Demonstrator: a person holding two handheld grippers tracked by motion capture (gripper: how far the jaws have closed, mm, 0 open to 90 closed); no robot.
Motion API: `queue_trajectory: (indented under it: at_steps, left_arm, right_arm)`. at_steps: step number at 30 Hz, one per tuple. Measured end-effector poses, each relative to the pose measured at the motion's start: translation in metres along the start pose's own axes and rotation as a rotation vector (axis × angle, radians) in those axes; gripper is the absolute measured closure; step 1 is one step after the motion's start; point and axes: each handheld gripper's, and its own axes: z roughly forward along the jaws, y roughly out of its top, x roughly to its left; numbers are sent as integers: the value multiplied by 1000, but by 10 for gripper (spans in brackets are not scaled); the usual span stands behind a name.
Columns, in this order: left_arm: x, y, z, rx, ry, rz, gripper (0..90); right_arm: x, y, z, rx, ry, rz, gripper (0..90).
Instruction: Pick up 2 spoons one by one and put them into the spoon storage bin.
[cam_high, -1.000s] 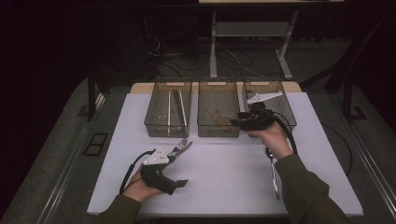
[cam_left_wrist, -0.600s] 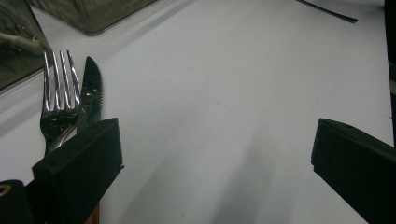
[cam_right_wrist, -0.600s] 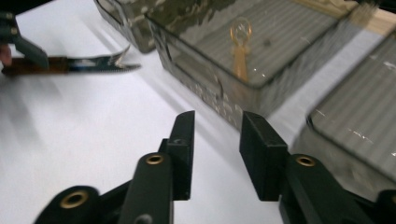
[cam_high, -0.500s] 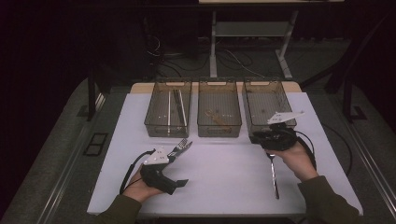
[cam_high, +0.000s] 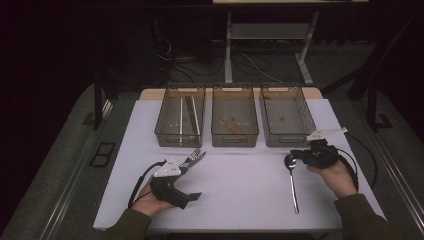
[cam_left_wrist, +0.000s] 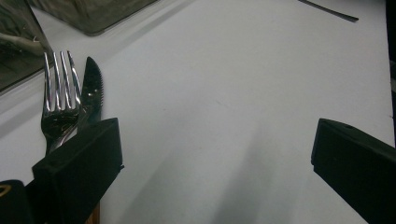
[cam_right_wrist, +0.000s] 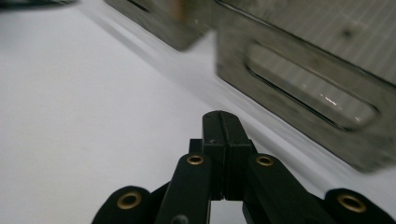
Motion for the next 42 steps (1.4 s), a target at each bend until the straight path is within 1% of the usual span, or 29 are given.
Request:
queue_trajectory:
  at_steps: [1, 3, 6, 10, 11, 16, 19, 21, 27, 42]
  left_arm:
    - [0, 0, 0, 0, 0, 0, 3]
    - [0, 0, 0, 0, 0, -1, 3]
    - [0, 0, 1, 3, 0, -1, 3]
    - [0, 0, 1, 3, 0, 0, 3]
    - [0, 0, 1, 3, 0, 0, 3]
    - [1, 0, 1, 4, -1, -1, 4]
    - [1, 0, 1, 4, -1, -2, 4]
    - [1, 0, 1, 4, -1, -3, 4]
    - [1, 0, 1, 7, -2, -1, 4]
    - [1, 0, 1, 9, -1, 0, 6]
  right_arm:
    - [-5, -2, 2, 12, -17, 4, 896]
    - [-13, -7, 5, 26, -26, 36, 896]
    - [-24, -13, 11, 54, -49, 69, 895]
    - [-30, -18, 17, 82, -54, 95, 896]
    - [-31, -19, 19, 85, -55, 91, 896]
    - [-31, -20, 24, 96, -51, 103, 896]
    - [-30, -19, 28, 103, -51, 95, 895]
    - [-30, -19, 30, 106, -51, 100, 895]
    - [-29, -19, 31, 100, -42, 104, 896]
    - [-22, -16, 35, 98, -41, 84, 896]
